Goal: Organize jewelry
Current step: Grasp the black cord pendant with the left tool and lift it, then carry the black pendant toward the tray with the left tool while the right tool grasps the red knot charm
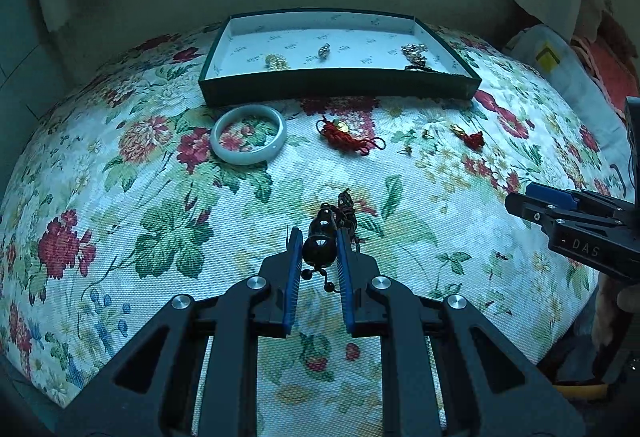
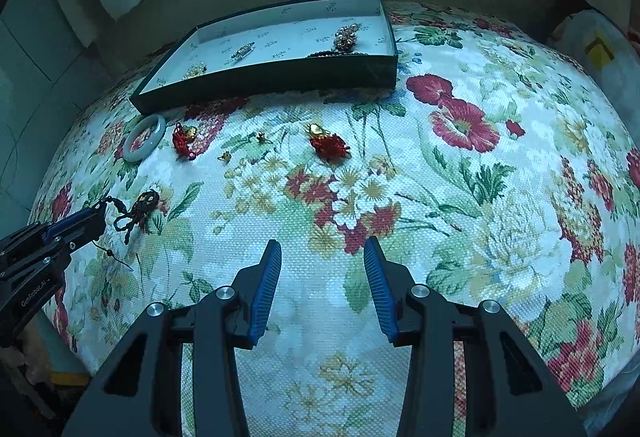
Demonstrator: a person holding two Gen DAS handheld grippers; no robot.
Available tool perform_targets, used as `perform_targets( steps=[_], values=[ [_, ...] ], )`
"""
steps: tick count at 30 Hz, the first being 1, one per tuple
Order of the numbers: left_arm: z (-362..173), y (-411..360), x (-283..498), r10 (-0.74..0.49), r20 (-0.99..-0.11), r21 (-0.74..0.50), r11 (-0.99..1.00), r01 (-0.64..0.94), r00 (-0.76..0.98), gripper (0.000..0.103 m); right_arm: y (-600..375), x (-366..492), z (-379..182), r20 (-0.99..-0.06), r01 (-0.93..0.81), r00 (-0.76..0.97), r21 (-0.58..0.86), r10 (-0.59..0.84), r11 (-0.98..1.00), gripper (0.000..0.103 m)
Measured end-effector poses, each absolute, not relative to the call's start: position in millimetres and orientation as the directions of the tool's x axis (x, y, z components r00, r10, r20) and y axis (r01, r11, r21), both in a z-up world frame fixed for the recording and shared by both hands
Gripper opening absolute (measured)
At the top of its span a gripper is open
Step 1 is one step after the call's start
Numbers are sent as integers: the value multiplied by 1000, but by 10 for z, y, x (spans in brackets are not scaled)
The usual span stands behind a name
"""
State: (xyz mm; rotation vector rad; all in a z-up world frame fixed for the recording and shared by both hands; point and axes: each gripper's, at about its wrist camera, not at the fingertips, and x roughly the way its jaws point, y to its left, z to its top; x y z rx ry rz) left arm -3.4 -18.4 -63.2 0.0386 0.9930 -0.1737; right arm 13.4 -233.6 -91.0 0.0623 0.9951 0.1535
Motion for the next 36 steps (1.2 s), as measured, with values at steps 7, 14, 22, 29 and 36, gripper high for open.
perform_targets(
  steps=[7,14,22,29,36],
  values=[
    [-662,36,54,-113,-839,-57,991,120,532,17,-2210,398,-864,-821,-117,552,98,147,988,44],
    [-620,131,97,-109,-834,-62,993,105,541,17,-2212,599,-884,-817,-101,560,94,135,990,44],
    [-654,173,149,-110,-837,-68,993,97,535,17,-2163,802,-912,-816,-107,566,67,116,992,42],
    [-696,204,174,-113,-840,-73,993,95,531,17,-2167,842,-1008,-828,-98,552,55,100,994,22],
    [-714,255,207,-114,-841,-80,993,87,529,17,-2211,778,-1010,-824,-91,557,61,102,994,13]
  ],
)
